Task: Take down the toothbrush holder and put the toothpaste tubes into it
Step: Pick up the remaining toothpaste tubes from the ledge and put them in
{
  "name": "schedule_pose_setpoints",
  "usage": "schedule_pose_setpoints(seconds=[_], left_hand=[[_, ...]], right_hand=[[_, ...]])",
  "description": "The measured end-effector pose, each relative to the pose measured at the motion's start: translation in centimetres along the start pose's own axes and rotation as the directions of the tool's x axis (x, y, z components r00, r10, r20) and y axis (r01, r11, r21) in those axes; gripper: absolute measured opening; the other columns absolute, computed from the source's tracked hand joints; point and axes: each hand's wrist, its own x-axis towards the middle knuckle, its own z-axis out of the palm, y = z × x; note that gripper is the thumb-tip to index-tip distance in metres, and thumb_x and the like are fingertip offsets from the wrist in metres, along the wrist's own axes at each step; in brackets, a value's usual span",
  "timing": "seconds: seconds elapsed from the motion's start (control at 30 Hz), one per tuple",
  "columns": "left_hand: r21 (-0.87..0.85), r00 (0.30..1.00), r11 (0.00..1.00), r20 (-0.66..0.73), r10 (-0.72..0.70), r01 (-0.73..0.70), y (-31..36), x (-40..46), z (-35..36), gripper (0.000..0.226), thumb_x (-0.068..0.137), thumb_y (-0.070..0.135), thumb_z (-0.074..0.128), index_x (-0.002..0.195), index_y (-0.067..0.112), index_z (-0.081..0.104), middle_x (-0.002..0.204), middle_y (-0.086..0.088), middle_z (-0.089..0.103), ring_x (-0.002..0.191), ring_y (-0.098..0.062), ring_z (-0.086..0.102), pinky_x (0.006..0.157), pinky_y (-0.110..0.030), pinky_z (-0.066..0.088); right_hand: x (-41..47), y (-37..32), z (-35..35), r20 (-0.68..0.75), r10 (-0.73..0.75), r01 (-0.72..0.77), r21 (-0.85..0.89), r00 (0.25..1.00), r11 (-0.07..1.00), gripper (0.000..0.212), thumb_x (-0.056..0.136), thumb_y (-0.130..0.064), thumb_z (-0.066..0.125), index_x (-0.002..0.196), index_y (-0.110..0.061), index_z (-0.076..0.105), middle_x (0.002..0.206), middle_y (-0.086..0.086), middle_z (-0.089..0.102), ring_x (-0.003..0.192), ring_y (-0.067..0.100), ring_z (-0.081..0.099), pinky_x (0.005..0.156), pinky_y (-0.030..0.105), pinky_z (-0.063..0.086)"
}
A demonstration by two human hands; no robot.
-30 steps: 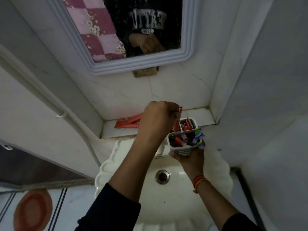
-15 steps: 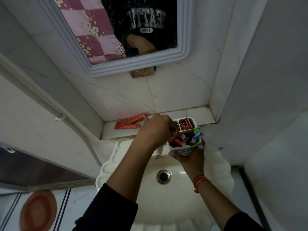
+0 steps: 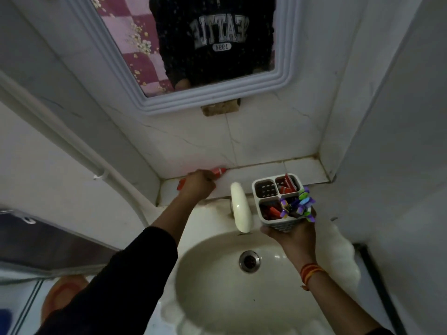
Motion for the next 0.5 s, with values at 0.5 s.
schedule_pose_setpoints(seconds=[0.5], left_hand=[[0.138, 0.923, 0.942, -0.203, 0.328, -0.305, -2.6, 3.4, 2.0, 0.035, 0.101, 0.04, 0.044, 0.13, 0.02, 0.049, 0.104, -0.012, 0.07, 0.088, -0.031, 0.068, 0.074, -0.043, 0.058]], right_hand=[[0.0, 0.9, 0.3, 0.003, 0.05, -0.05, -0.043, 0.999, 0.998, 0.117, 0.044, -0.053, 0.101, 0.145, -0.017, 0.054, 0.136, -0.007, 0.07, 0.131, 0.008, 0.062, 0.108, 0.029, 0.052]])
